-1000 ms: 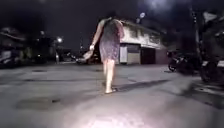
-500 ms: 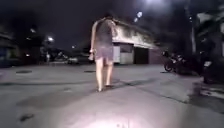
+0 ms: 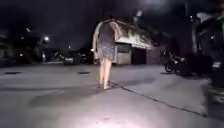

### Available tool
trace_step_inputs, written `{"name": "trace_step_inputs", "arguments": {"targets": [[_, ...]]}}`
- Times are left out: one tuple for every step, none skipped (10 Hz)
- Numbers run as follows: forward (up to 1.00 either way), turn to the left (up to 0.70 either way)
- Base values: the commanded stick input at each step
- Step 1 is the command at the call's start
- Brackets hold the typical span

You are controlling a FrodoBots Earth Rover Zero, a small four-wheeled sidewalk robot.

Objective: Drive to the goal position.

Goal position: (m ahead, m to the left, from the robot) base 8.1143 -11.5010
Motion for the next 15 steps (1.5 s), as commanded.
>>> {"name": "trace_step_inputs", "arguments": {"targets": [[1.0,-0.4],[1.0,-0.3],[1.0,0.0],[1.0,0.0],[1.0,0.0],[1.0,0.0],[1.0,0.0],[1.0,-0.28],[1.0,-0.4],[1.0,-0.38],[1.0,-0.21],[1.0,0.0],[1.0,0.0],[1.0,0.0],[1.0,0.0]]}}
